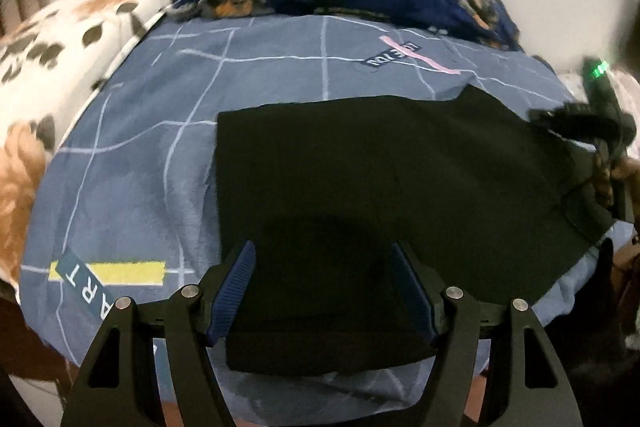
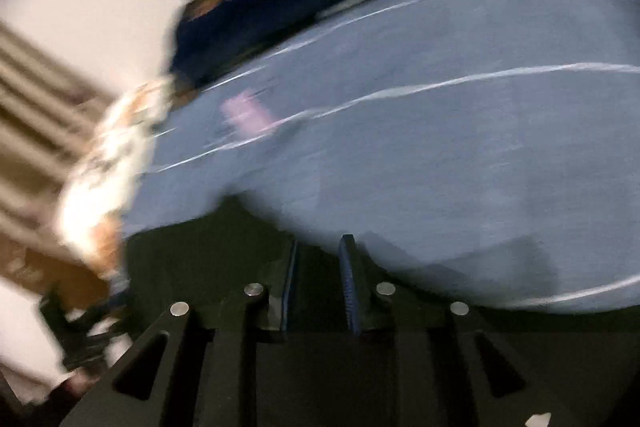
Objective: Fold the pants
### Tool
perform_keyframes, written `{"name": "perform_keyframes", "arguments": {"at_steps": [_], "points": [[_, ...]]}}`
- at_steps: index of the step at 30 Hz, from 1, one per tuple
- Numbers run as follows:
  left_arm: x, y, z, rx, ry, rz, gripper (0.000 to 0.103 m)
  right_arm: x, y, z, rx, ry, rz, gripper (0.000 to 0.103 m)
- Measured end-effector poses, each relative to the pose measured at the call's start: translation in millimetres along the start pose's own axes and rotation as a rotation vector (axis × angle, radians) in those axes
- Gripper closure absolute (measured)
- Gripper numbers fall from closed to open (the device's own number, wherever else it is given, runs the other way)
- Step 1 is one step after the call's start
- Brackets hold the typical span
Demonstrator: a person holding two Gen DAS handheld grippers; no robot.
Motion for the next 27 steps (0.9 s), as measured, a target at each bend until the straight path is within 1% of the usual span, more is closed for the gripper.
{"name": "perform_keyframes", "arguments": {"at_steps": [1, 2, 3, 4, 5, 7, 10, 11, 13, 14, 15, 17, 18, 20, 21, 22, 23, 24, 26, 27], "points": [[1, 1, 2, 0.012, -0.004, -0.005, 0.033, 9, 4, -21, -0.053, -0.017, -0.031, 0.080], [2, 3, 3, 0.020, -0.006, -0.010, 0.033, 20, 6, -37, -0.123, 0.039, -0.061, 0.080], [3, 5, 3, 0.023, -0.006, -0.016, 0.033, 34, 6, -46, -0.166, 0.118, -0.108, 0.080], [5, 6, 3, 0.024, -0.003, -0.025, 0.033, 46, 4, -48, -0.163, 0.166, -0.146, 0.080], [7, 8, 2, 0.022, -0.004, -0.031, 0.033, 54, 0, -45, -0.138, 0.182, -0.156, 0.079], [9, 10, -1, 0.017, -0.011, -0.040, 0.033, 57, -10, -37, -0.075, 0.217, -0.121, 0.079], [3, 14, -9, -0.005, -0.009, -0.026, 0.033, 48, -32, -29, 0.013, 0.223, -0.039, 0.079], [1, 14, -12, -0.014, -0.003, -0.019, 0.033, 42, -41, -29, 0.046, 0.180, -0.012, 0.079], [-3, 14, -16, -0.029, 0.001, -0.012, 0.033, 37, -49, -46, 0.032, 0.123, 0.002, 0.080], [-5, 13, -16, -0.032, 0.005, -0.008, 0.033, 38, -48, -56, -0.001, 0.130, -0.008, 0.084], [-6, 12, -16, -0.034, 0.011, -0.002, 0.033, 40, -46, -65, -0.040, 0.134, -0.027, 0.084], [-9, 11, -14, -0.034, 0.023, 0.005, 0.033, 52, -41, -91, -0.125, 0.111, -0.088, 0.084], [-10, 10, -13, -0.032, 0.030, 0.008, 0.033, 59, -37, -106, -0.167, 0.081, -0.117, 0.084], [-10, 11, -8, -0.015, 0.035, 0.009, 0.033, 68, -34, -131, -0.230, 0.018, -0.145, 0.084], [-9, 11, -7, -0.004, 0.032, 0.006, 0.033, 75, -33, -143, -0.277, 0.020, -0.165, 0.079], [-6, 12, -5, 0.008, 0.029, -0.002, 0.033, 82, -33, -149, -0.301, 0.033, -0.181, 0.079], [-5, 13, -5, 0.014, 0.028, -0.008, 0.033, 91, -35, -154, -0.318, 0.066, -0.206, 0.078], [-3, 14, -6, 0.018, 0.028, -0.013, 0.033, 96, -37, -153, -0.309, 0.093, -0.213, 0.078], [-2, 17, -10, 0.021, 0.018, -0.020, 0.033, 99, -42, -139, -0.255, 0.144, -0.185, 0.077], [-2, 19, -13, 0.018, 0.012, -0.020, 0.033, 99, -46, -133, -0.226, 0.174, -0.165, 0.074]]}}
Point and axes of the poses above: each gripper's, at about its wrist camera, not at the fingertips, and x roughly against the way its jaws point, z to its left, y to its top, the point moved 2 cm from there along -x, roughly the way its jaws point, and after that the axes turned 8 degrees about -y, right-handed, at the moved point
